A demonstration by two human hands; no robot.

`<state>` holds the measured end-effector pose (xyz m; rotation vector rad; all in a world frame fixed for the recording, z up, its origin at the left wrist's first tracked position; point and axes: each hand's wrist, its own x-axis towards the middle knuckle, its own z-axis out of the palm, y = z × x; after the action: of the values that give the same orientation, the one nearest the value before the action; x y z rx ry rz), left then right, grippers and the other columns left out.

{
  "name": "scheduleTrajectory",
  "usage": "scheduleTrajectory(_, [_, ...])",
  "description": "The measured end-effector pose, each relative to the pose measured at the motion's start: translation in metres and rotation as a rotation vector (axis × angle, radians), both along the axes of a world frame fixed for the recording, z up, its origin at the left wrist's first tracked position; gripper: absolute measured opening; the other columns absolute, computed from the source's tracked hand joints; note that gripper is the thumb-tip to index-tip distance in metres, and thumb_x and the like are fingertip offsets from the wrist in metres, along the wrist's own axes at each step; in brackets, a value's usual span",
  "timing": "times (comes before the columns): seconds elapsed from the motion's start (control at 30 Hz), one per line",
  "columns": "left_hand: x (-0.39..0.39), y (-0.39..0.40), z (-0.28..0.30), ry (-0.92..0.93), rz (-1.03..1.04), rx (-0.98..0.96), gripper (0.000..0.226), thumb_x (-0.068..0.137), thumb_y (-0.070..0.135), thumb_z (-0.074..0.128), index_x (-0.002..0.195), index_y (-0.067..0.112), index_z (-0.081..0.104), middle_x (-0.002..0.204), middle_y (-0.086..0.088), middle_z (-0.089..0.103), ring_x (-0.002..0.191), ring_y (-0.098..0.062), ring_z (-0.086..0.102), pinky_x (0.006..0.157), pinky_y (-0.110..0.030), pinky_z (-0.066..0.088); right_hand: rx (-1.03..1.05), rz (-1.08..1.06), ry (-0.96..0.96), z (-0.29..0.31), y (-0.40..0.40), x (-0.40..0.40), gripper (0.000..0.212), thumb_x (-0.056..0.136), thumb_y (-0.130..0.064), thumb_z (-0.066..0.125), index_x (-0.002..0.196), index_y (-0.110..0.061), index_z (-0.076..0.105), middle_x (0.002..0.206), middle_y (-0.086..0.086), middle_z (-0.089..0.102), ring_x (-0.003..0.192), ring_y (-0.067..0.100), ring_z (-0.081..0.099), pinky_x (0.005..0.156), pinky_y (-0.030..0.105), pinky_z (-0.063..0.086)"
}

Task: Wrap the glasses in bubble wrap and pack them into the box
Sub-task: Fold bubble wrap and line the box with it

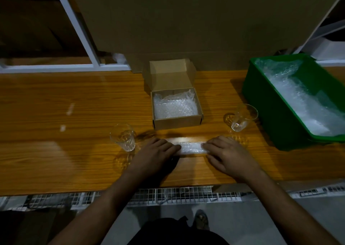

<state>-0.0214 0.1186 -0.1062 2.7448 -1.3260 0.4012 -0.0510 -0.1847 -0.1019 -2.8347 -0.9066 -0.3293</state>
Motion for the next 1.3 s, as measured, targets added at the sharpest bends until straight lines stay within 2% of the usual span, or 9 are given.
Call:
scheduleTrajectory(0.13, [-0.006,-0.027,0.007,-0.04,0.103,0.052,0.05,0.093,0.057,0.043,0.122,0.022,0.062,0.103,-0.001,0.067,0.096,-0.022,0.059,0.083,-0.038,0.045,-0.016,0.005,-0.034,0.005,0.008,0.006,0.025,0.09,-0.028,0.066,0.113,-0.019,0.068,0.104,0.0,0.067,0.097,0.02,0.06,0.08,0.039,0.048])
scheduleTrajectory(0.33, [0.002,-0.044,0.015,0.041,0.141,0.028,0.028,0.086,0.041,0.054,0.099,0.019,0.066,0.096,-0.002,0.066,0.088,-0.022,0.058,0.069,-0.034,0.045,0.135,-0.035,-0.001,0.036,0.024,0.016,0.023,0.085,-0.036,0.057,0.095,-0.023,0.073,0.085,-0.009,0.068,0.083,0.012,0.058,0.081,0.039,0.046])
scheduleTrajectory(0.47, [-0.013,-0.042,0.035,0.479,0.32,-0.389,0.017,0.096,0.036,0.059,0.104,0.024,0.068,0.092,0.01,0.066,0.083,-0.009,0.062,0.069,-0.026,0.049,0.673,-0.301,0.22,0.051,0.025,0.018,0.046,0.083,-0.044,0.07,0.127,-0.034,0.06,0.115,-0.027,0.055,0.105,0.0,0.052,0.084,0.033,0.052])
scheduleTrajectory(0.57, [-0.02,-0.044,0.05,1.034,0.456,-1.037,0.017,0.095,0.024,0.065,0.107,0.013,0.073,0.091,0.0,0.076,0.082,-0.009,0.072,0.066,-0.021,0.055,1.022,-0.499,0.55,0.062,0.032,0.012,0.083,0.074,-0.054,0.074,0.146,-0.031,0.041,0.128,-0.015,0.053,0.112,0.008,0.059,0.086,0.032,0.056])
scheduleTrajectory(0.63, [-0.023,-0.043,0.054,1.246,0.475,-1.278,0.02,0.094,0.018,0.065,0.11,0.008,0.072,0.097,-0.009,0.077,0.088,-0.021,0.074,0.068,-0.028,0.058,1.03,-0.446,0.822,0.068,0.045,0.004,0.075,0.077,-0.054,0.067,0.144,-0.031,0.044,0.127,-0.003,0.061,0.109,0.016,0.065,0.089,0.039,0.058])
scheduleTrajectory(0.73, [-0.03,-0.044,0.056,1.389,0.459,-1.347,0.023,0.094,0.015,0.064,0.113,0.004,0.069,0.1,-0.014,0.076,0.087,-0.026,0.074,0.067,-0.029,0.058,1.04,-0.274,1.001,0.074,0.069,-0.004,0.049,0.086,-0.043,0.063,0.131,-0.026,0.058,0.113,0.0,0.073,0.099,0.019,0.071,0.078,0.035,0.059])
scheduleTrajectory(0.9, [-0.034,-0.037,0.057,1.372,0.428,-1.367,0.03,0.09,0.018,0.067,0.116,0.002,0.068,0.103,-0.018,0.075,0.09,-0.028,0.073,0.071,-0.032,0.058,1.218,-0.215,0.991,0.081,0.088,-0.002,0.022,0.093,-0.01,0.066,0.112,-0.021,0.063,0.076,-0.001,0.073,0.073,0.016,0.067,0.06,0.028,0.053])
scheduleTrajectory(1.17, [-0.033,-0.014,0.067,1.307,0.416,-1.368,0.028,0.095,0.032,0.061,0.114,0.012,0.065,0.108,-0.018,0.071,0.098,-0.04,0.068,0.085,-0.054,0.053,1.391,-0.153,0.972,0.071,0.103,0.002,0.031,0.088,-0.004,0.069,0.117,-0.011,0.064,0.085,0.019,0.073,0.07,0.022,0.07,0.058,0.033,0.052])
scheduleTrajectory(1.3, [-0.035,-0.011,0.072,1.288,0.401,-1.408,0.02,0.095,0.019,0.059,0.112,0.01,0.065,0.104,-0.013,0.074,0.091,-0.029,0.072,0.074,-0.038,0.058,1.43,-0.054,0.897,0.064,0.111,0.002,0.043,0.087,-0.009,0.072,0.129,-0.011,0.064,0.096,0.015,0.071,0.076,0.02,0.066,0.058,0.028,0.049])
